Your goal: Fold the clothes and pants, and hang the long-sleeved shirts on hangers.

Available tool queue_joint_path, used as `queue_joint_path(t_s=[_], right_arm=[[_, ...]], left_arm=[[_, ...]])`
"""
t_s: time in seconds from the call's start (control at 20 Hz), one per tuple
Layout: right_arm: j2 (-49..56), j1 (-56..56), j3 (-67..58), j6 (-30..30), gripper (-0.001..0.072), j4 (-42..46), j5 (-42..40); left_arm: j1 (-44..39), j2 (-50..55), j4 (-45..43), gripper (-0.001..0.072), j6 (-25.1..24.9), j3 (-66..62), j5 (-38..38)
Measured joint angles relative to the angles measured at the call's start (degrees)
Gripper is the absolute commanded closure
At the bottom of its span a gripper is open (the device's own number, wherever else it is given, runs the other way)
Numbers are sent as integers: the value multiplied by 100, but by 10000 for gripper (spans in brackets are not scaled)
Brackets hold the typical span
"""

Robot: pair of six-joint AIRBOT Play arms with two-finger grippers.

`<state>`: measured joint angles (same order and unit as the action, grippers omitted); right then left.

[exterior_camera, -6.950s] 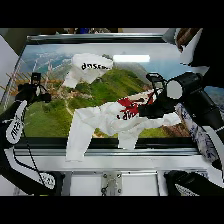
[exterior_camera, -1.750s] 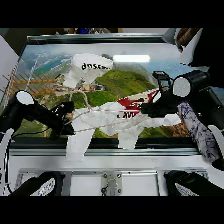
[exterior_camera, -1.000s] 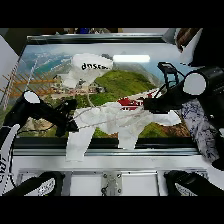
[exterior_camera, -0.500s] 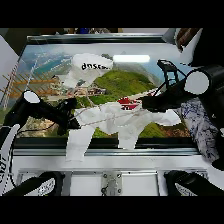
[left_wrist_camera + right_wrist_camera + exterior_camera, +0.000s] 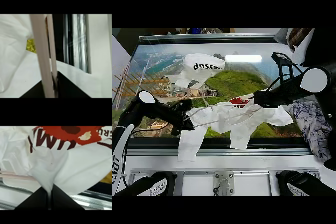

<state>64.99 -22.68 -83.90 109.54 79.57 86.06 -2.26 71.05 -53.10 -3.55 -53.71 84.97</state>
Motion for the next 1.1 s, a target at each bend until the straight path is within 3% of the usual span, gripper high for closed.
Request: queue_joint_path(t_s=[0.45,1.1], right_arm=[[0,-444,-9,-153,683,-616,-293],[149,-1508,-7,-37,683,-1178,-1943]], left_arm=[[-306,-2,63,689,133,0,-354],[-319,-2,74,689,219,0,-398]])
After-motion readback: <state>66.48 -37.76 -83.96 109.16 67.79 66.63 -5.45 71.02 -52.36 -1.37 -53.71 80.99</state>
